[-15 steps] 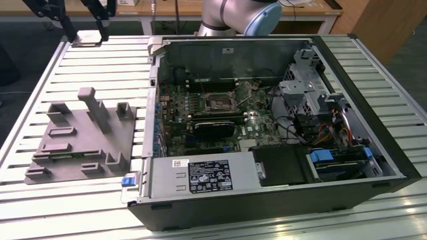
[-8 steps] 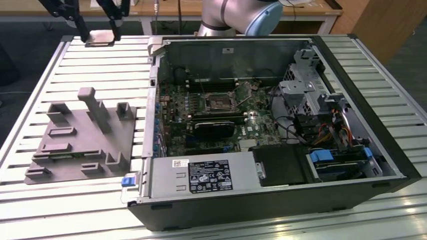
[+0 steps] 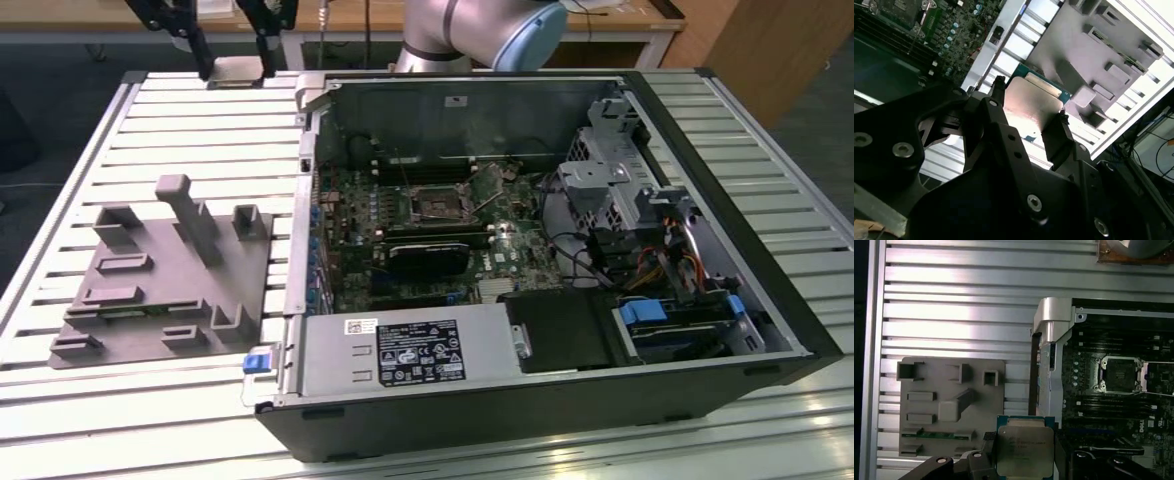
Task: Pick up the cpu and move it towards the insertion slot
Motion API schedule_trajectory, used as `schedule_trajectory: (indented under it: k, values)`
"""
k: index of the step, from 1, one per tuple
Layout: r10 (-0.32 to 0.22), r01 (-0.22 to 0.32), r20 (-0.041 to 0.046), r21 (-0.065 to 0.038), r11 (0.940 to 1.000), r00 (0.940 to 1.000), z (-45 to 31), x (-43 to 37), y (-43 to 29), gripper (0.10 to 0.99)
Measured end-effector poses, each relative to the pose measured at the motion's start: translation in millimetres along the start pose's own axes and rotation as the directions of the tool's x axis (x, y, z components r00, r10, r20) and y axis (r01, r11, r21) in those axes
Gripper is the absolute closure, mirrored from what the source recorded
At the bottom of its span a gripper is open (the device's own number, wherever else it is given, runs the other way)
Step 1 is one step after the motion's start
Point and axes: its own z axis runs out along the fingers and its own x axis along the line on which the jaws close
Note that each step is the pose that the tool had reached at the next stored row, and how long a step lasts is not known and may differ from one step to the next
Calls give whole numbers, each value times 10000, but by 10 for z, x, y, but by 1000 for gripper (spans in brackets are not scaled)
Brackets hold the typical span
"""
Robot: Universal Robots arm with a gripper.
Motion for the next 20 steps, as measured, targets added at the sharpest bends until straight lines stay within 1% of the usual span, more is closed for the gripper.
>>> schedule_trajectory:
  k: [4,9,12,16,20]
  values:
    - [0,0,1,0,10000,10000,1,-121,47,541]
    - [0,0,-1,1,10000,10000,3,-246,131,541]
    - [0,0,1,-1,10000,10000,7,-282,182,541]
    - [1,-1,0,0,10000,10000,8,-386,214,541]
    - [1,-1,1,0,10000,10000,8,-538,224,541]
